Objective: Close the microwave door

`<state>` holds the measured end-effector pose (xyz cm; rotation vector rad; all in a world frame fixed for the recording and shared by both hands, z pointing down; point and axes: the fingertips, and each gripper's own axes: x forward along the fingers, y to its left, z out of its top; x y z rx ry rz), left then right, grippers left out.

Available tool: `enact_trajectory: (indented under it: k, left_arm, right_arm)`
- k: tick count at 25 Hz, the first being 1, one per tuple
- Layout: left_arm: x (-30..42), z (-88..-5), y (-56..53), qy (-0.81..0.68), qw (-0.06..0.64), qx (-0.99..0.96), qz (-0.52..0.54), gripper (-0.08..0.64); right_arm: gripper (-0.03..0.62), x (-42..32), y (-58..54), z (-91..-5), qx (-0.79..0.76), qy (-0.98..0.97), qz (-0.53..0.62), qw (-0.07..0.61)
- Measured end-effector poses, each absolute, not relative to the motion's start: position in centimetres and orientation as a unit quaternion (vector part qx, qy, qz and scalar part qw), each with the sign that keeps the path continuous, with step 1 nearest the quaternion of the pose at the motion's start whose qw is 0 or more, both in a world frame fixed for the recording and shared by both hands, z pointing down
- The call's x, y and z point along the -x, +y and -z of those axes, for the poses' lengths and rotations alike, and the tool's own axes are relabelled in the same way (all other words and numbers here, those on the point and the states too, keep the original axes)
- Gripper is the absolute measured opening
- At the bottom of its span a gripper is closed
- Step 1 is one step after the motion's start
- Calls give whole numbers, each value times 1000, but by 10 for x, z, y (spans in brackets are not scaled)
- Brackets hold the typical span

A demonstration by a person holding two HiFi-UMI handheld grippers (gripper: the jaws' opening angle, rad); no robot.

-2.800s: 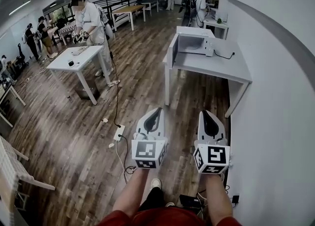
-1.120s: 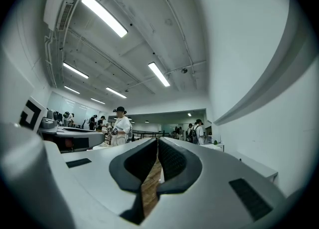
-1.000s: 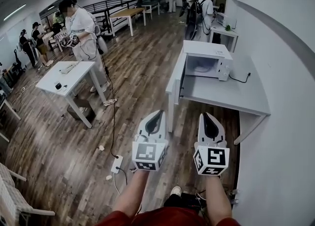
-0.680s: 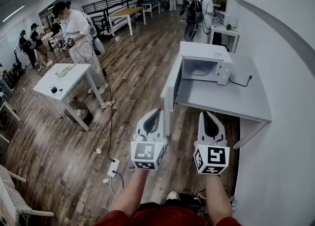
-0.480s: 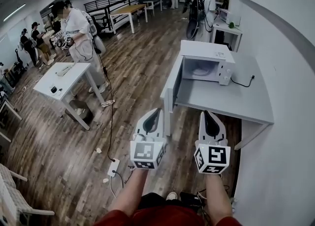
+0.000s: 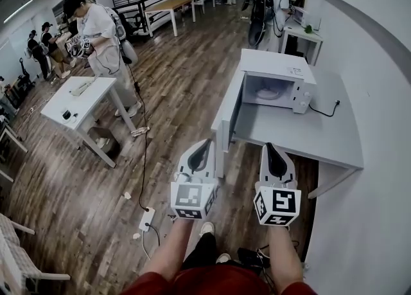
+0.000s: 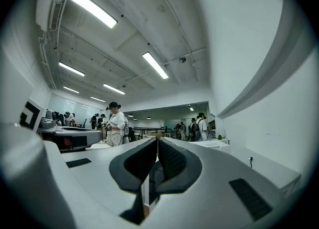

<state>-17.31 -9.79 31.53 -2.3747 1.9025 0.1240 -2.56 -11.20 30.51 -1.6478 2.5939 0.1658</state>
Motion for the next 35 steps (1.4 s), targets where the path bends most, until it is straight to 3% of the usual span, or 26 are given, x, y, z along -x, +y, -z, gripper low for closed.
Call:
enact_trajectory:
  k: [12,28,29,31,35]
  left_arm:
    - [217,-346,-188,620,26,783,-35,28]
    - [205,-438,-259,532,-1,846,28,31]
    - [203,-445,-262,522,-4,852,34,37]
    - [199,-458,-266,502,-11,864,46,121]
    - [191,-475,-273,460,-9,886,61,164]
  right_arm:
    - [28,71,-200,-330,538,842,-44,2]
    - [28,93,-269,-421,544,836,21,-67]
    - [28,92,-272,-428,545,835,27,-70]
    - [28,92,-278,-439,548,832,38,-76]
    - [28,94,-287,-453,552,828,46,-86]
